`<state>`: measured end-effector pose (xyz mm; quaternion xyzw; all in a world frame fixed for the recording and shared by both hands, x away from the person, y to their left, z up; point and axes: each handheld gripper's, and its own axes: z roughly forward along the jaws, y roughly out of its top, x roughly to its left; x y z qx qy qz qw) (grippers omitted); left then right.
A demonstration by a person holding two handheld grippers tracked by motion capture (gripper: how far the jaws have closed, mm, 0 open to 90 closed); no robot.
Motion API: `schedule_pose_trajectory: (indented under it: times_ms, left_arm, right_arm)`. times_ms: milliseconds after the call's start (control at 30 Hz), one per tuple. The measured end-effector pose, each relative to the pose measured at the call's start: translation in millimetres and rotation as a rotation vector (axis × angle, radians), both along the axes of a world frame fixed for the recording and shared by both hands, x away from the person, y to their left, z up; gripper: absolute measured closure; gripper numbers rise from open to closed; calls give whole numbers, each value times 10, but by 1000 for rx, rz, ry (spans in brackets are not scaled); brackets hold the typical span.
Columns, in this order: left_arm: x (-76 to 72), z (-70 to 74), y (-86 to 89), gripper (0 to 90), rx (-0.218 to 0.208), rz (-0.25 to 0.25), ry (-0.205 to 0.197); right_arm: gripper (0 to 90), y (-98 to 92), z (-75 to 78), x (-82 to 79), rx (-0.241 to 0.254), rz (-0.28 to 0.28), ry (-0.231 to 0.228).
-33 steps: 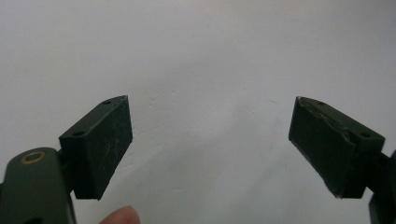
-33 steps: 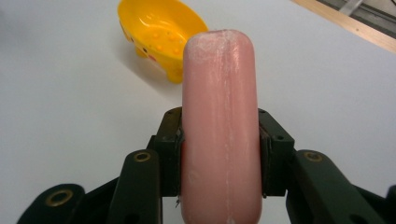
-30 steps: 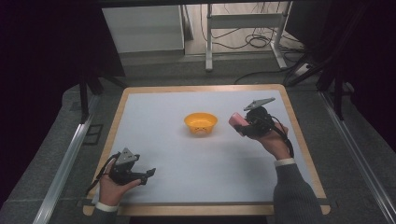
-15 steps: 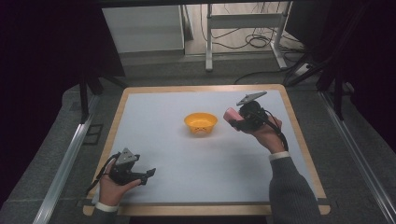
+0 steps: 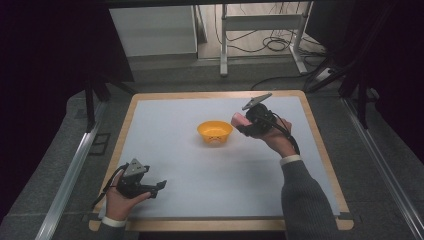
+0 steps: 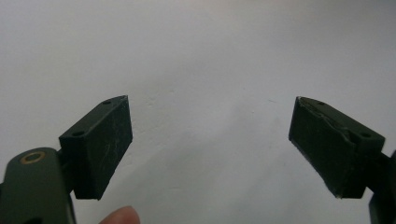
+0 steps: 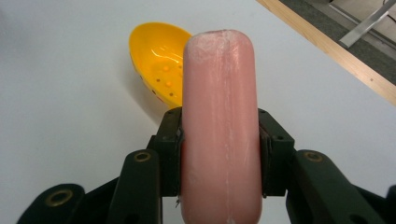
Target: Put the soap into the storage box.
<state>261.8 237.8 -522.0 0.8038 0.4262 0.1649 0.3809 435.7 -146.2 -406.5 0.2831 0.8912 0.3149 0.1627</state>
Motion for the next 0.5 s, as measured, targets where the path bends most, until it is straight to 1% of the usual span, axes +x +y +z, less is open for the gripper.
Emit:
schedule_pose_trajectory:
  times_ms: [167, 267, 367, 500]
  left_arm:
    - [0, 1, 2, 140, 0, 0, -1]
    - [0, 1, 2, 140, 0, -1, -1]
    - [0, 5, 7, 140, -1, 0, -2]
    - [0, 7, 12, 140, 2, -2, -2]
  right_arm:
    - [596, 67, 11, 55, 5, 20, 3]
    - [596, 108, 19, 92, 0, 38, -6]
    - [596, 155, 15, 118, -2, 40, -16]
    - [596, 243, -22, 163, -28, 62, -10]
